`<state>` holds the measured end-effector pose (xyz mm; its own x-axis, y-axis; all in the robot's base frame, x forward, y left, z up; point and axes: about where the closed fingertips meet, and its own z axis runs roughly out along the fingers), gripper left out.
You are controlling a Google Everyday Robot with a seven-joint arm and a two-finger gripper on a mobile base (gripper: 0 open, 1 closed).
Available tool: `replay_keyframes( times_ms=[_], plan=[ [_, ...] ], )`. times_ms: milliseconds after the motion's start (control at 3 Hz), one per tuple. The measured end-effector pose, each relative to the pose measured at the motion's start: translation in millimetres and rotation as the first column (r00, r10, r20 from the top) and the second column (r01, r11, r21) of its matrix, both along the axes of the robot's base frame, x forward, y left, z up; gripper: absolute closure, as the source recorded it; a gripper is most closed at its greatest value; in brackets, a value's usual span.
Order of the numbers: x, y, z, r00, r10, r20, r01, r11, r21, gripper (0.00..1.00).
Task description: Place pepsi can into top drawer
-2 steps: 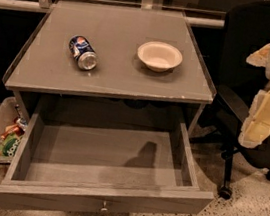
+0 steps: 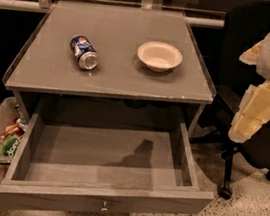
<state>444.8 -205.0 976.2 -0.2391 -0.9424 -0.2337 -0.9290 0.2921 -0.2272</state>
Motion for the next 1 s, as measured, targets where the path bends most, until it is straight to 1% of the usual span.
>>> replay_keyframes(
  times_ms=[333, 667, 1000],
  plan=[
    [22, 28, -4, 0.9998, 0.006, -0.020, -0.005, 0.999, 0.034, 0.00],
    [53, 66, -9, 0.9990, 0.041, -0.017, -0.041, 0.999, 0.026, 0.00],
    [53, 66, -9, 0.9990, 0.041, -0.017, -0.041, 0.999, 0.026, 0.00]
  ],
)
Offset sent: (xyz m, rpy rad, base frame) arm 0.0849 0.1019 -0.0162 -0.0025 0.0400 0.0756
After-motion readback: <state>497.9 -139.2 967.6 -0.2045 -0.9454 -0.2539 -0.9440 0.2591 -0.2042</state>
